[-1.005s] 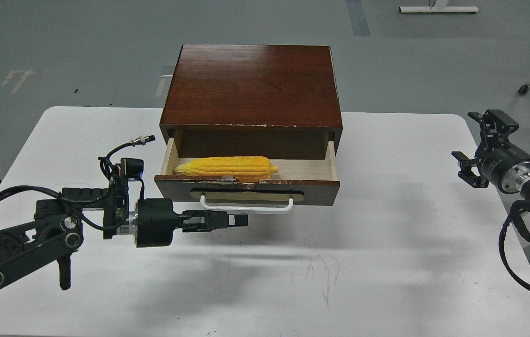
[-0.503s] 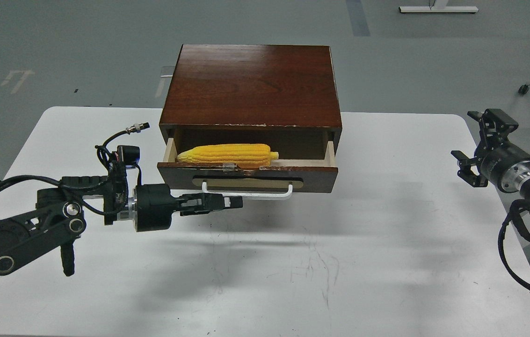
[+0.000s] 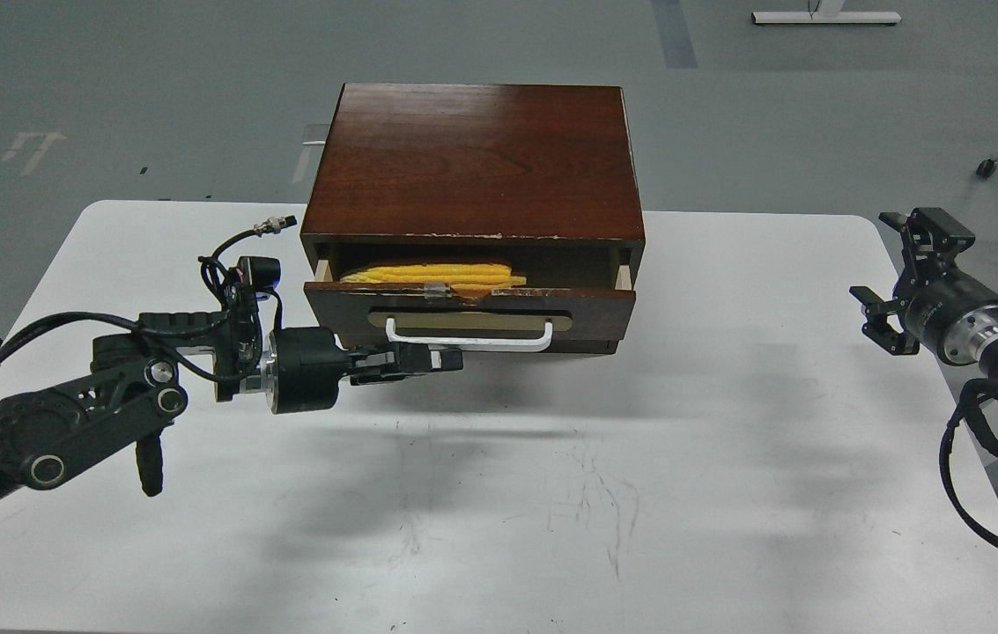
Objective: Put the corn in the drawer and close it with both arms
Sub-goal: 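Push the drawer front with the left gripper into the cabinet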
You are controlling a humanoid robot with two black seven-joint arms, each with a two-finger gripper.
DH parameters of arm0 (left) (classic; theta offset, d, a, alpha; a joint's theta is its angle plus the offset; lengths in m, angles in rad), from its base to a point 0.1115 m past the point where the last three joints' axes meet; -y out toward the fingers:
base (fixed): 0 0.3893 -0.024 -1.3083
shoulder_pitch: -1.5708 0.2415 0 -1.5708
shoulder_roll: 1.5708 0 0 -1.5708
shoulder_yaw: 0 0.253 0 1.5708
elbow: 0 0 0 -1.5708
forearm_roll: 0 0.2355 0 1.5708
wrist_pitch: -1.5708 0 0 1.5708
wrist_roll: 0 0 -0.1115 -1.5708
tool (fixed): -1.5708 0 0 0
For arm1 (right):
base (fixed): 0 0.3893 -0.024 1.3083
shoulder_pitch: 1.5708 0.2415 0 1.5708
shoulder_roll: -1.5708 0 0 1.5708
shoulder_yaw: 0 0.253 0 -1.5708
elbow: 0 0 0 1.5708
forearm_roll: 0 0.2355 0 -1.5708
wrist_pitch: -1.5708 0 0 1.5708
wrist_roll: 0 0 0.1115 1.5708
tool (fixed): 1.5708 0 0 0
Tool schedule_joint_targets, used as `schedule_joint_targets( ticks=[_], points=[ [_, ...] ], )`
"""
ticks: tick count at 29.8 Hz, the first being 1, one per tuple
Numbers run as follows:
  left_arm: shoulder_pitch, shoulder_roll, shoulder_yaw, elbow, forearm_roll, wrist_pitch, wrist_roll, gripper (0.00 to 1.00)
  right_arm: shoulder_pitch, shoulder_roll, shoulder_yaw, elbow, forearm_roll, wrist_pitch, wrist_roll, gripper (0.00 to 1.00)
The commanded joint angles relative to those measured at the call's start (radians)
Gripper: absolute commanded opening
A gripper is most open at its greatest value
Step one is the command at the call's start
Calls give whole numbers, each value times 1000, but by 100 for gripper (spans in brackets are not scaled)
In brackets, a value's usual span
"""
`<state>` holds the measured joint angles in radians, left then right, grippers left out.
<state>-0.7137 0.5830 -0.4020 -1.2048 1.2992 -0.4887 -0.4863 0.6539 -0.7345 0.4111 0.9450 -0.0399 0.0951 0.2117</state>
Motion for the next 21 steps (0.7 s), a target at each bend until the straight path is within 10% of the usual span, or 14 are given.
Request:
schedule_joint_targets(
  ticks=[1, 21],
  points=[
    [-15, 0, -1, 22, -3, 0, -2, 0, -10, 0, 0, 0, 0, 0, 0, 99],
    [-92, -101, 2, 157, -43, 0, 0, 0, -19, 20, -8, -11, -72, 1, 28, 99]
  ],
)
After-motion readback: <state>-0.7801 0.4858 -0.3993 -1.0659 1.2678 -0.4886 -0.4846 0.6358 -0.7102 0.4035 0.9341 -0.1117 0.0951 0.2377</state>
